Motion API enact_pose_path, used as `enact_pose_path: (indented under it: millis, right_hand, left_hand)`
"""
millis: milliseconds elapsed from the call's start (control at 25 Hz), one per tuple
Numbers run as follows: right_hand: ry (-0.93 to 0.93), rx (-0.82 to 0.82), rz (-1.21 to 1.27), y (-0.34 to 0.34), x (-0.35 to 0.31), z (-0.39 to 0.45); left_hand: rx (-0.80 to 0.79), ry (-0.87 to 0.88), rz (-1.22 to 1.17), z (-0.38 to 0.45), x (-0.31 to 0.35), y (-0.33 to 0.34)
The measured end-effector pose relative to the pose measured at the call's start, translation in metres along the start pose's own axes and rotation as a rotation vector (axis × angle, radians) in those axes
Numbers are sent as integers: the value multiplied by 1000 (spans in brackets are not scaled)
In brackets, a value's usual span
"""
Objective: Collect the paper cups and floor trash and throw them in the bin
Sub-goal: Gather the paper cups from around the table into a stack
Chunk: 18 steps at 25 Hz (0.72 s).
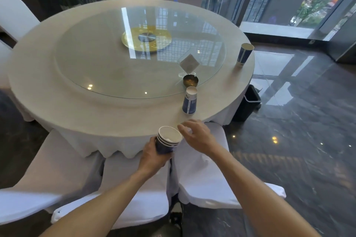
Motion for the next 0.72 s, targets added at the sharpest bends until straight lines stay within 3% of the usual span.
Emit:
enact_pose_path:
  millis: [160, 480, 720]
  right_hand:
    - [26, 9, -162, -26, 35, 48]
    - [97, -53, -141, -39, 74, 111]
    - [42, -84, -224, -38, 87, 143]
  left_hand:
    - [-23, -15, -97, 43, 5, 37]
    - [-94, -116, -166, 74, 4, 77]
    - [-131, -173, -187, 75, -3, 100]
Point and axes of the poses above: each hand's wrist, its own z-axis towards the middle knuckle, its own y-axis out of the palm, x = y × z, the point moved 8 cm from there along z, towards the middle knuckle, and after that the axes turned 4 degrees about y, right-handed, at the moved point
